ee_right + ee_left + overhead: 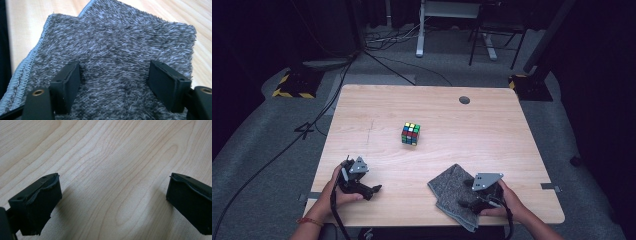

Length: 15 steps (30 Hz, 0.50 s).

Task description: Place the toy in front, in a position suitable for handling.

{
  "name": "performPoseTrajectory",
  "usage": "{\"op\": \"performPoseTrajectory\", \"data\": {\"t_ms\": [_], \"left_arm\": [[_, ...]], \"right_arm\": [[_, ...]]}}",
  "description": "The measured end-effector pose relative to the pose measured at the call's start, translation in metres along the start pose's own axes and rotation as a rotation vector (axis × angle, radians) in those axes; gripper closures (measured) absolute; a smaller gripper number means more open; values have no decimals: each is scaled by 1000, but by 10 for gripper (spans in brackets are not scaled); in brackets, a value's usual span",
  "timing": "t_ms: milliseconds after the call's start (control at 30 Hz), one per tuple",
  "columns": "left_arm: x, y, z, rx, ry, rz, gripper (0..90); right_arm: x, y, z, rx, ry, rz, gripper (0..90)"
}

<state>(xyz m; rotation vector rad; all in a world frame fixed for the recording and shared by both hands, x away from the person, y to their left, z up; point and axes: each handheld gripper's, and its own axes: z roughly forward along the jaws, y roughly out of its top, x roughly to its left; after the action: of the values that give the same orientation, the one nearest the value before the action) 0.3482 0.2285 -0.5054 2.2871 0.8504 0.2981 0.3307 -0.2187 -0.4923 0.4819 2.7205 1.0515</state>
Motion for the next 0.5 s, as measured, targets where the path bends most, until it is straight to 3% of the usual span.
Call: {"op": "performPoseTrajectory", "data": {"t_ms": [67,267,367,500], "left_arm": [[0,0,0,2,6,2,4],[-2,2,2,1,16,-24,2],[-3,3,2,0,21,-24,2],[-5,5,4,3,26,-25,4]], "right_arm": [[-9,-5,-2,-10,-12,34,264],[-41,-22,-13,-19,-118,159,264],[-50,-28,-18,-22,-144,190,264],[-65,-38,-26,-20,-211,255,264]]}}
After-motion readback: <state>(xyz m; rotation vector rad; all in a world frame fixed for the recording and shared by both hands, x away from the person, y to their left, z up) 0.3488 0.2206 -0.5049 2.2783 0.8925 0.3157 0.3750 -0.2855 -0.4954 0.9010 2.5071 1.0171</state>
